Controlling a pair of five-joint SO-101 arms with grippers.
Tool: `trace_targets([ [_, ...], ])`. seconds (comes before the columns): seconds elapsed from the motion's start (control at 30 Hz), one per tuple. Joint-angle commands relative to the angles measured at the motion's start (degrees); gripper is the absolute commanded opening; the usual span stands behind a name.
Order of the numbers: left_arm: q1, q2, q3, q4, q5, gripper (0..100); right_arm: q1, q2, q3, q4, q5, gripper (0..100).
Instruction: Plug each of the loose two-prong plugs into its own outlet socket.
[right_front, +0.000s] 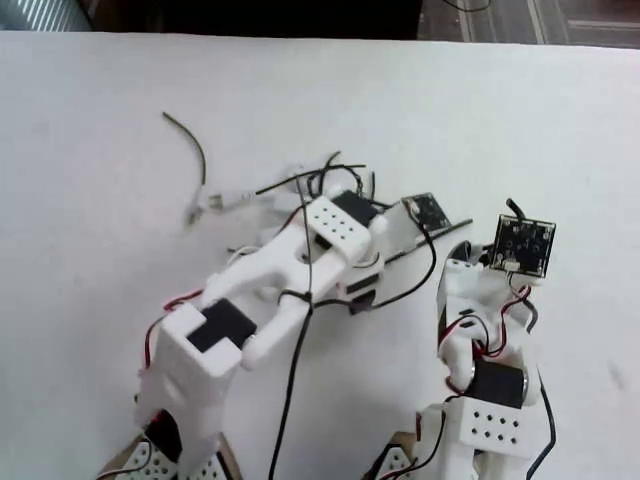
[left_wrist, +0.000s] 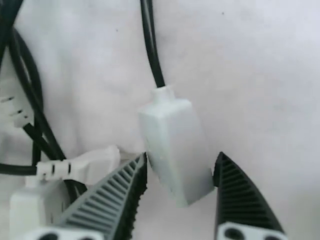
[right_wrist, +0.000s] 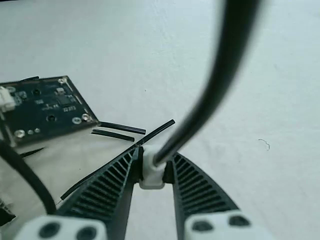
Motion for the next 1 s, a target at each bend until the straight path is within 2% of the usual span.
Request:
trace_targets([
  [0.0,-0.31,-0.92,-5.01,3.78,-1.23,23,0.22,-0.57,-2.73,-1.36,-0.62,2.0],
  [0.2,-0.40,-1.89,-7.21,8.00,-1.05,23,0.22,-0.48,-2.73,-1.36,-0.62,2.0],
  [0.47,-2.07,-19.74,-6.77,12.40,2.55,23,0.22,-0.48,-2.73,-1.36,-0.62,2.0],
  [0.6,-3.21,-22.73,-3.16,12.31,4.84,24,0.22,-0.48,-2.73,-1.36,-0.62,2.0],
  [0.8,-3.03,-20.35,8.88,3.16,18.02,29,0.22,-0.48,-2.73,-1.36,-0.62,2.0],
  [0.97,-1.71,-18.95,15.91,-6.15,21.63,31,0.22,-0.48,-2.64,-1.36,-0.62,2.0],
])
